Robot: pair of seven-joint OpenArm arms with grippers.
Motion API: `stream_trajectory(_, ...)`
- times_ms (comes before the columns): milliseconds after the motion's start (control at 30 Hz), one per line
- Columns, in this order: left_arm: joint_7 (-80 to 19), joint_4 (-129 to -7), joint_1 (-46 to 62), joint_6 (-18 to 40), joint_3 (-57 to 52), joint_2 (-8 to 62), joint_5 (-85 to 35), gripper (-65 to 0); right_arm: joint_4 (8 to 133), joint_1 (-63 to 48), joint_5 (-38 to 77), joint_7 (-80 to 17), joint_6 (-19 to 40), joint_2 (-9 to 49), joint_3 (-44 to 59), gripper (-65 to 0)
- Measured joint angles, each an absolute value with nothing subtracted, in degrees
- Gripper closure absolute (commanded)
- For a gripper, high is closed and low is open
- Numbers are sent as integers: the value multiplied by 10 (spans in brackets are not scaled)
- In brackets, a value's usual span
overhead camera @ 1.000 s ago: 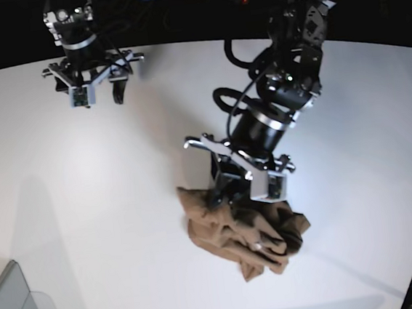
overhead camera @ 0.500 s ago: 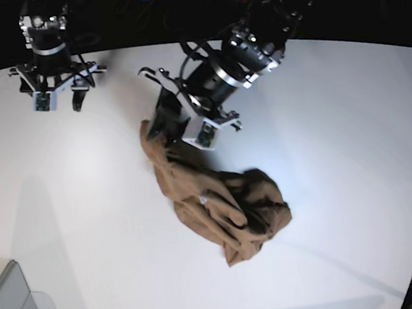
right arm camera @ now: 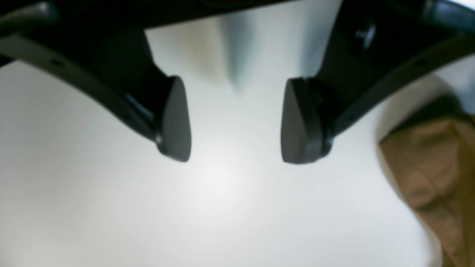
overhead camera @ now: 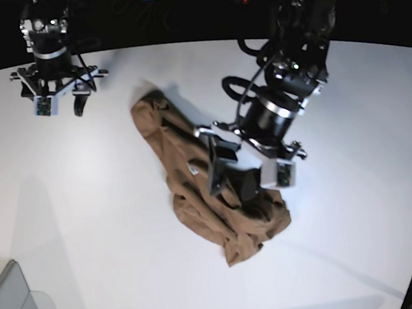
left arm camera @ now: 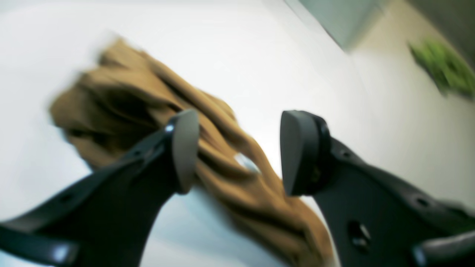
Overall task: Layout the t-shirt on the table in an organized manner, then fold the t-shirt properly
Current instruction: 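Lift the shirt with the left gripper and drag it across the table, then regrasp the shirt with the left gripper and pull it outward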
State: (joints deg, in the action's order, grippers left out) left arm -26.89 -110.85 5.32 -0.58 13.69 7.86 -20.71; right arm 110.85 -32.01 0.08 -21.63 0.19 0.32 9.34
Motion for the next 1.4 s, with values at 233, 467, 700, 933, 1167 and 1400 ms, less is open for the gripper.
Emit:
stream_trajectory(233,-267,-911,-104,-6,65,46,-207,-340,1073,-314,3,-221,2,5,82,-389)
stream_trajectory(467,-270,-719,-174,3,13,36,-212,-341,1070,-310,4,-218,2,3,80,-389)
stream_trajectory(700,-266,-643,-213,-3,-116,24,-208,-342,1069,-306,4,-217,2,3,81,-389)
stream_trajectory(933,-262,-605,-222,1,-116,24,-210,-342,1068,-306,4,-218,2,3,81,-389)
stream_trajectory(1167,-237,-513,-240,-1,-112,8,-211,-342,1043,-307,4,-219,2,3,81,-389)
stream_trajectory(1400,-207,-501,-242,-2,-69,-1,-210,-342,1042,-307,4,-219,2,3,81,-389)
